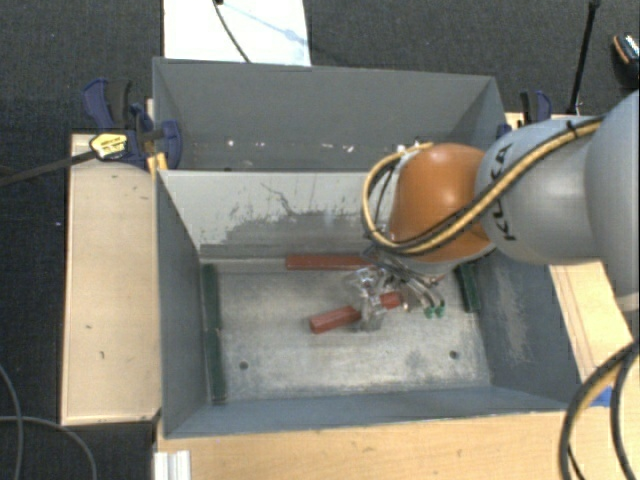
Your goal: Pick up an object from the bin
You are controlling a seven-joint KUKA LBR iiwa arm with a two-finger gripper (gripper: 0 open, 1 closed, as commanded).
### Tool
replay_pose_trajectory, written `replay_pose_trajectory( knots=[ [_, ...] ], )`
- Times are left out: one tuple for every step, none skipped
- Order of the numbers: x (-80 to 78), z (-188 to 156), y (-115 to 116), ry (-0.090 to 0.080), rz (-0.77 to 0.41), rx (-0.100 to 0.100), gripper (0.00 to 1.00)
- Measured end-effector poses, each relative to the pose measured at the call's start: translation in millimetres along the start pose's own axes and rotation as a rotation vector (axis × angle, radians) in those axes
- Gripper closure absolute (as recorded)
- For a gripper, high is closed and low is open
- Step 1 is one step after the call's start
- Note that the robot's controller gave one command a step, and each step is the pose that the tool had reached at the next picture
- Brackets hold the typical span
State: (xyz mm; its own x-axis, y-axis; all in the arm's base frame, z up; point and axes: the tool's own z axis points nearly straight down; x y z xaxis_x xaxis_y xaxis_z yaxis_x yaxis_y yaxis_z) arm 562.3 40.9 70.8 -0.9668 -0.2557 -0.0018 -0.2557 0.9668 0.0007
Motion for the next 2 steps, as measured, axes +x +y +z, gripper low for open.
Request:
replay_pose_trajectory(
  knots=[
    [-8.3,-124,-30,-0.01,0.002,0.004,1.0],
    [-8.9,-181,-61,-0.007,-0.1,0.005,1.0]
  ],
)
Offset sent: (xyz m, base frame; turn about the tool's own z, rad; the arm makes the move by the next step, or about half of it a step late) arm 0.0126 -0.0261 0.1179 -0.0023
